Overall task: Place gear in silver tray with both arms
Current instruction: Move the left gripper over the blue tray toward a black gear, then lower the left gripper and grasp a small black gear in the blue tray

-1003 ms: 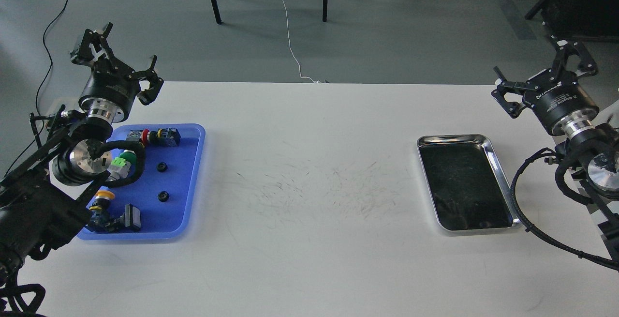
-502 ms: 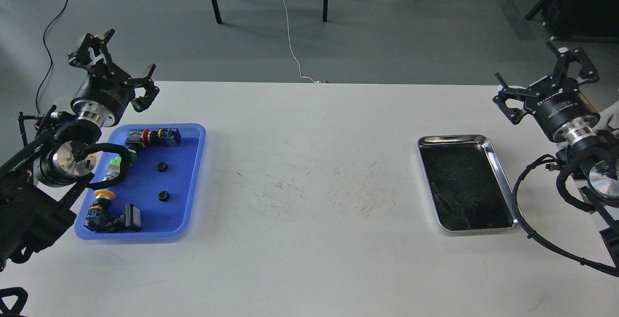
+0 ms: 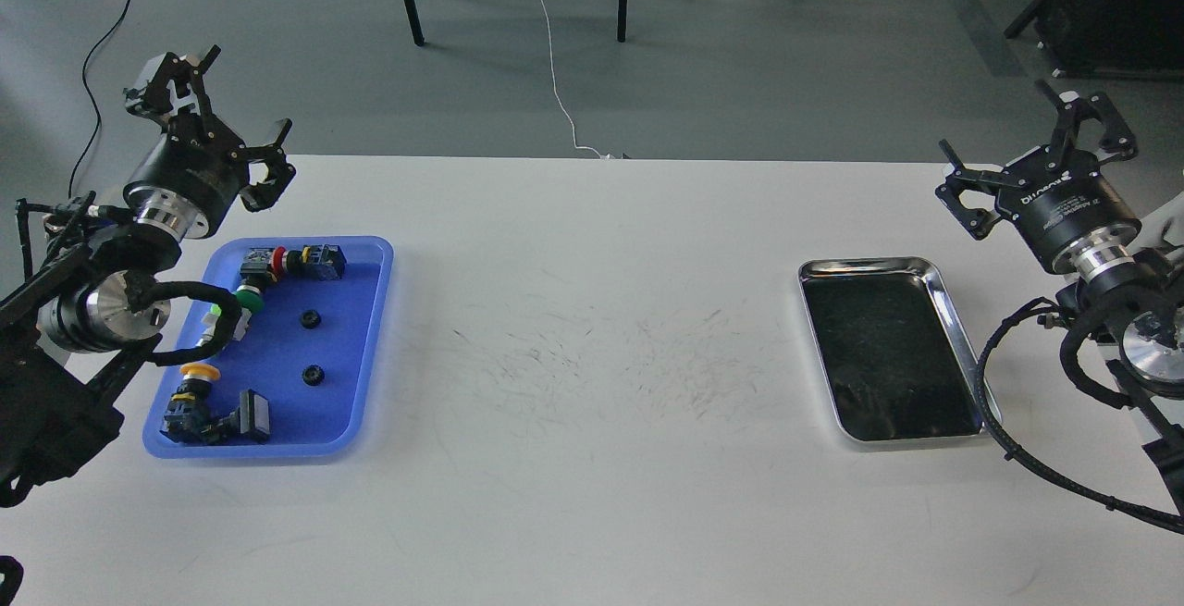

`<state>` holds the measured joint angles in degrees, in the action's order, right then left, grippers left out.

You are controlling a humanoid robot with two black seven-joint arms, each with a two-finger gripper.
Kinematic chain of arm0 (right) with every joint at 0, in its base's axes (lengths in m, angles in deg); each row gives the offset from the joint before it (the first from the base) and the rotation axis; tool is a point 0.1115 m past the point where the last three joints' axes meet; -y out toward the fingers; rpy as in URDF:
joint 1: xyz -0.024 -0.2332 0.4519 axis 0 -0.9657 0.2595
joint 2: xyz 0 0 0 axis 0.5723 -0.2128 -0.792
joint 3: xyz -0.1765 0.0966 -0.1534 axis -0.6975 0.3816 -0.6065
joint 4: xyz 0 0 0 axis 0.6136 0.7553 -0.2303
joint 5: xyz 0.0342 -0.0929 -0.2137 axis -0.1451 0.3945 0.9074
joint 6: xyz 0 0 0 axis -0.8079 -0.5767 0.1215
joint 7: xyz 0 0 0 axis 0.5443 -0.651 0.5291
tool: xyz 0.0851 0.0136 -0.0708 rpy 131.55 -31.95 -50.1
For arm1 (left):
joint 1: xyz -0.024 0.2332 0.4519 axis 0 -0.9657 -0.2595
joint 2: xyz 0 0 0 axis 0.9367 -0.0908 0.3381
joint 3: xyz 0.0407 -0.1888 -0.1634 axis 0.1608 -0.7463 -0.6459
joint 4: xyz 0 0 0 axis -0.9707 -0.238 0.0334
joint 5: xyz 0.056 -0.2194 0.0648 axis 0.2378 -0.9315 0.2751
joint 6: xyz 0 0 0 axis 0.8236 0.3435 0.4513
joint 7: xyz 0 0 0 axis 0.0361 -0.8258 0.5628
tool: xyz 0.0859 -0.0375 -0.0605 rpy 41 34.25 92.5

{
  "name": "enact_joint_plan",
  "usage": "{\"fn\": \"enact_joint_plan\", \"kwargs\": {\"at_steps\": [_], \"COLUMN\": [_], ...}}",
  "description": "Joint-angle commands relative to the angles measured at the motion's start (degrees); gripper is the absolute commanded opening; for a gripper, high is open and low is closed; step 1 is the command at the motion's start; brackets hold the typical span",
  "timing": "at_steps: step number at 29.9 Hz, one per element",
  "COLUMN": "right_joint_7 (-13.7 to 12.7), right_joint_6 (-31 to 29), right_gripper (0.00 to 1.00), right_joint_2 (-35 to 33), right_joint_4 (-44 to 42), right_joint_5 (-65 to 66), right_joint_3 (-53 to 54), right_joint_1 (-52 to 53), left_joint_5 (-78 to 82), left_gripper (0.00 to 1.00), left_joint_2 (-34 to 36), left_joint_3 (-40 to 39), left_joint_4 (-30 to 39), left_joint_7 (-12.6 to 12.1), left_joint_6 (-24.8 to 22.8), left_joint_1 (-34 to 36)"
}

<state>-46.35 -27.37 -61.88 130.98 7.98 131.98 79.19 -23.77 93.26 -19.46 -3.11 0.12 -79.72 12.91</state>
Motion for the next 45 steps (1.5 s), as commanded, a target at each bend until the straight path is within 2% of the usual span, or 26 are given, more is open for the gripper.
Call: {"fn": "enact_joint_plan", "kwargs": {"at_steps": [1, 4, 6, 10, 14, 17, 21, 27, 30, 38, 45], "right_joint_7": [0.1, 0.1, 0.1, 0.1, 0.1, 0.1, 0.1, 0.0, 0.0, 0.1, 0.0], "right_joint_6": [0.2, 0.2, 0.2, 0.2, 0.1, 0.1, 0.2, 0.2, 0.2, 0.2, 0.1], "right_gripper": [0.99, 0.99, 0.99, 0.99, 0.99, 0.99, 0.99, 0.99, 0.99, 0.99, 0.99], "right_joint_2": [0.3, 0.4, 0.4, 0.4, 0.4, 0.2, 0.0, -0.4, -0.5, -0.5, -0.5], "right_joint_4": [-0.6, -0.6, -0.6, -0.4, -0.4, -0.3, -0.3, 0.0, 0.0, 0.0, -0.1], "right_joint_5": [0.1, 0.1, 0.1, 0.1, 0.1, 0.1, 0.2, 0.2, 0.3, 0.4, 0.5], "right_joint_3": [-0.1, -0.2, -0.3, -0.3, -0.2, -0.2, -0.4, -0.4, -0.4, -0.5, -0.6], "right_joint_1": [0.1, 0.2, 0.2, 0.2, 0.2, 0.2, 0.2, 0.2, 0.2, 0.2, 0.2], "left_joint_5": [-0.1, -0.1, 0.0, 0.1, 5.4, 10.1, 17.8, 32.0, 43.0, 73.2, 93.7], "left_gripper": [0.99, 0.99, 0.99, 0.99, 0.99, 0.99, 0.99, 0.99, 0.99, 0.98, 0.98], "left_joint_2": [-0.1, -0.1, 0.2, 3.5, 10.2, 18.1, 28.5, 36.8, 37.4, 32.5, 25.1], "left_joint_3": [0.2, 0.2, 0.4, 1.7, 6.9, 10.0, 15.8, 22.8, 25.7, 27.7, 27.7], "left_joint_4": [0.2, 1.9, 3.5, 5.8, 8.8, 16.4, 24.8, 29.6, 31.1, 29.7, 20.7], "left_joint_7": [1.2, 2.5, 2.3, 2.0, 1.3, 0.8, 1.5, 3.4, 3.4, 2.9, 3.0], "left_joint_6": [1.0, 6.0, 7.5, 5.6, 4.9, 4.5, 2.4, -4.1, -4.0, 3.6, 8.0], "left_joint_1": [0.0, 0.0, 0.0, -0.2, 0.0, -0.3, -0.6, -1.1, -1.2, -1.4, -1.4]}}
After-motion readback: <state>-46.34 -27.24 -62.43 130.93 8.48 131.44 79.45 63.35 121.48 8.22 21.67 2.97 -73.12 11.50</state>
